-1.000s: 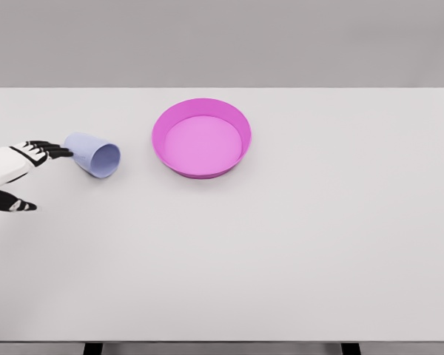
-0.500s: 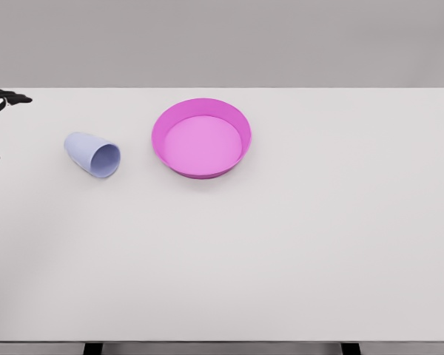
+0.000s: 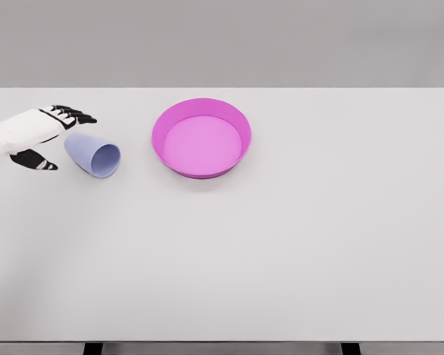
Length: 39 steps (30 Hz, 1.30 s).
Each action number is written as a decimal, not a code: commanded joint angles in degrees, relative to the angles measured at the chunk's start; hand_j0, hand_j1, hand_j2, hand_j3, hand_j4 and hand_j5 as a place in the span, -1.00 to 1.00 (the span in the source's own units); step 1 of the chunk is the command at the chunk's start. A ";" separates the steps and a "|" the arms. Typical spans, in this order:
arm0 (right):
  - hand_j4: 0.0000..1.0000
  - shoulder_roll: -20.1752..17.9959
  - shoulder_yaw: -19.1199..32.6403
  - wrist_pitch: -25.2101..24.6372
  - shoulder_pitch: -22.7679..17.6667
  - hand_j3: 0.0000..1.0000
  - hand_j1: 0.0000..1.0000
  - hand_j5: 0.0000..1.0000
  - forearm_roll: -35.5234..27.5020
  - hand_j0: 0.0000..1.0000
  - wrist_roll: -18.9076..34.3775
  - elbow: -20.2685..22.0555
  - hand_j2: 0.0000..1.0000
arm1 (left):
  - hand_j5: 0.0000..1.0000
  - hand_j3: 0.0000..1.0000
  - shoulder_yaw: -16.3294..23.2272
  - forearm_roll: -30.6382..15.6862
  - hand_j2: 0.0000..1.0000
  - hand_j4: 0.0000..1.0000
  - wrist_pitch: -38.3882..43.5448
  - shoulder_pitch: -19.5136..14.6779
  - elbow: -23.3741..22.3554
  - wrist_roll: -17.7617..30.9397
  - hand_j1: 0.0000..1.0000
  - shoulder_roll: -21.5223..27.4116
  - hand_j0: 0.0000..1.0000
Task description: Flip the cup with left arm and place it on the plate
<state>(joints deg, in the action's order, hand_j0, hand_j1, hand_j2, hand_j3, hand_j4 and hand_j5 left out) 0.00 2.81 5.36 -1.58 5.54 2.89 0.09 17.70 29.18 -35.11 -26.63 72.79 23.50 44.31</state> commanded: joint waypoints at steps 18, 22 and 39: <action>1.00 0.00 0.00 0.00 0.00 1.00 1.00 1.00 0.00 1.00 0.01 0.00 1.00 | 1.00 1.00 2.17 0.00 1.00 1.00 0.11 -1.85 -7.49 1.11 1.00 -5.11 1.00; 1.00 0.00 0.00 0.00 0.00 1.00 1.00 1.00 0.00 1.00 0.01 0.00 1.00 | 1.00 1.00 2.17 0.00 1.00 1.00 0.11 -1.93 -8.10 1.11 1.00 -6.60 1.00; 1.00 0.00 0.00 0.00 0.00 1.00 1.00 1.00 0.00 1.00 0.01 0.00 1.00 | 0.89 0.89 5.42 1.41 0.89 0.89 0.11 -5.45 -12.85 1.11 0.89 -7.39 0.89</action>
<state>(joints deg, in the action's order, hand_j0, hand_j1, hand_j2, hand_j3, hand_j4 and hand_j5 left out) 0.00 2.81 5.36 -1.58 5.54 2.89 0.09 23.01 30.75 -35.10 -32.17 60.12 24.63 36.97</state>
